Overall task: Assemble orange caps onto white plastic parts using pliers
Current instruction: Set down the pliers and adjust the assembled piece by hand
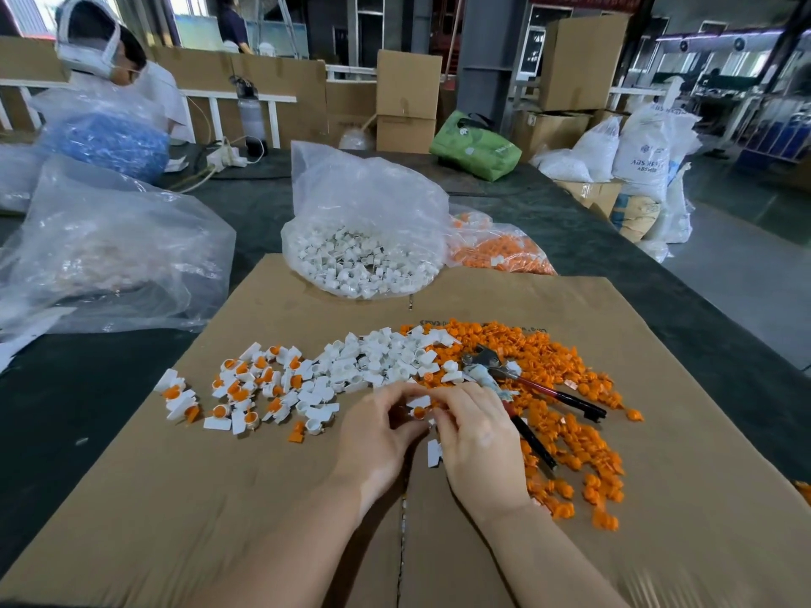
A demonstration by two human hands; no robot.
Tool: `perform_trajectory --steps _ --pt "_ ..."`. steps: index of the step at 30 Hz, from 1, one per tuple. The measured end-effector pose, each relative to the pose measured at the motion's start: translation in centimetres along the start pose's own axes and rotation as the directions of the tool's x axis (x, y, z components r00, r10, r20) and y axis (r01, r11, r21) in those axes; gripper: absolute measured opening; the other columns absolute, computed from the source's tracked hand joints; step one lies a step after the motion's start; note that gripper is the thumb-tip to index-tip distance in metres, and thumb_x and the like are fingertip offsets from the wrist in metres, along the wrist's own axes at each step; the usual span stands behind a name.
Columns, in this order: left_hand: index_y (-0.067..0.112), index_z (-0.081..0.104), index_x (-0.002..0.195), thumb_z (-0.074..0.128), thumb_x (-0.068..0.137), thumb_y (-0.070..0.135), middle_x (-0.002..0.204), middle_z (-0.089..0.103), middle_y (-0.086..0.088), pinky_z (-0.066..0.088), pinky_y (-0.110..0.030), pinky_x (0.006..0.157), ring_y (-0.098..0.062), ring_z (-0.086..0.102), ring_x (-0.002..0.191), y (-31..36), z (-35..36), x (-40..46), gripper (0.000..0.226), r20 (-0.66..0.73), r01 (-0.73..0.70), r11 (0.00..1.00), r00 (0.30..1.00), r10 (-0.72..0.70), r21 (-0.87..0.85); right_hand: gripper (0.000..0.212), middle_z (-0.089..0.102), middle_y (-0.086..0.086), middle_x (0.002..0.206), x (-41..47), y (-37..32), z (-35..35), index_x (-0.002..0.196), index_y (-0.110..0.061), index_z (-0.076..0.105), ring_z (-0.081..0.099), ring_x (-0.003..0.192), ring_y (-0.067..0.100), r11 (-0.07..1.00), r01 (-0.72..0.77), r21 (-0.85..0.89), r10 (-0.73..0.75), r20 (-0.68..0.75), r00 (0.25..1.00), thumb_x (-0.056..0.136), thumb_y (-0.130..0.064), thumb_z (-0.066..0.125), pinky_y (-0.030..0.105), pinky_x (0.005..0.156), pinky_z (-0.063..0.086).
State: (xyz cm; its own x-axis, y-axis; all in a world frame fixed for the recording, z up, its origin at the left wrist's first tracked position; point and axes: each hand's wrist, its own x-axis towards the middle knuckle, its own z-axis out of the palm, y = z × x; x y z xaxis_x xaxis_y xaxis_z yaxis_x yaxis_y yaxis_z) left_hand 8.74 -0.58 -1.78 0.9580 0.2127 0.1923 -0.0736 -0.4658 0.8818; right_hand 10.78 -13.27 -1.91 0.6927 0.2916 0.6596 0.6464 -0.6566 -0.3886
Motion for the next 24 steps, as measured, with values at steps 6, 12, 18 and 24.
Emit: perform_trajectory --steps 6,12,18,24 --pt "0.028 0.067 0.109 0.071 0.081 0.011 0.098 0.063 0.019 0.035 0.003 0.08 0.005 0.056 0.094 -0.15 0.03 -0.04 0.033 -0.008 -0.035 0.995 0.999 0.036 0.088 0.014 0.066 0.003 0.08 0.01 -0.17 -0.11 0.082 -0.009 0.072 0.061 0.072 0.022 0.996 0.085 -0.01 -0.084 0.028 0.996 0.072 0.0 0.077 0.031 0.065 0.052" --pt "0.027 0.068 0.11 0.07 0.083 0.019 0.096 0.059 0.018 0.032 0.005 0.073 0.003 0.052 0.09 -0.28 0.33 -0.16 0.029 -0.011 -0.061 0.982 0.998 0.064 0.176 0.013 0.062 0.005 0.073 -0.07 -0.1 0.14 0.073 -0.006 0.066 0.057 0.066 0.023 0.995 0.091 -0.045 -0.09 0.033 0.995 0.072 0.003 0.076 0.035 0.059 0.051" --pt "0.026 0.068 0.11 0.069 0.084 0.019 0.095 0.058 0.018 0.031 0.006 0.073 0.007 0.047 0.085 -0.2 0.35 -0.32 0.026 0.002 -0.103 0.965 0.994 0.105 0.243 0.012 0.059 0.007 0.072 -0.23 -0.18 0.32 0.071 -0.003 0.062 0.054 0.065 0.024 0.997 0.065 -0.052 -0.061 0.062 0.996 0.074 0.002 0.073 0.036 0.057 0.049" --pt "0.024 0.068 0.108 0.068 0.084 0.014 0.095 0.057 0.019 0.03 0.006 0.073 0.005 0.05 0.088 -0.15 0.31 -0.41 0.026 0.013 -0.104 0.967 0.995 0.104 0.233 0.015 0.057 0.007 0.07 -0.24 -0.26 0.33 0.07 -0.004 0.06 0.053 0.065 0.025 0.997 0.041 -0.07 -0.036 0.075 0.996 0.071 0.0 0.075 0.034 0.057 0.047"
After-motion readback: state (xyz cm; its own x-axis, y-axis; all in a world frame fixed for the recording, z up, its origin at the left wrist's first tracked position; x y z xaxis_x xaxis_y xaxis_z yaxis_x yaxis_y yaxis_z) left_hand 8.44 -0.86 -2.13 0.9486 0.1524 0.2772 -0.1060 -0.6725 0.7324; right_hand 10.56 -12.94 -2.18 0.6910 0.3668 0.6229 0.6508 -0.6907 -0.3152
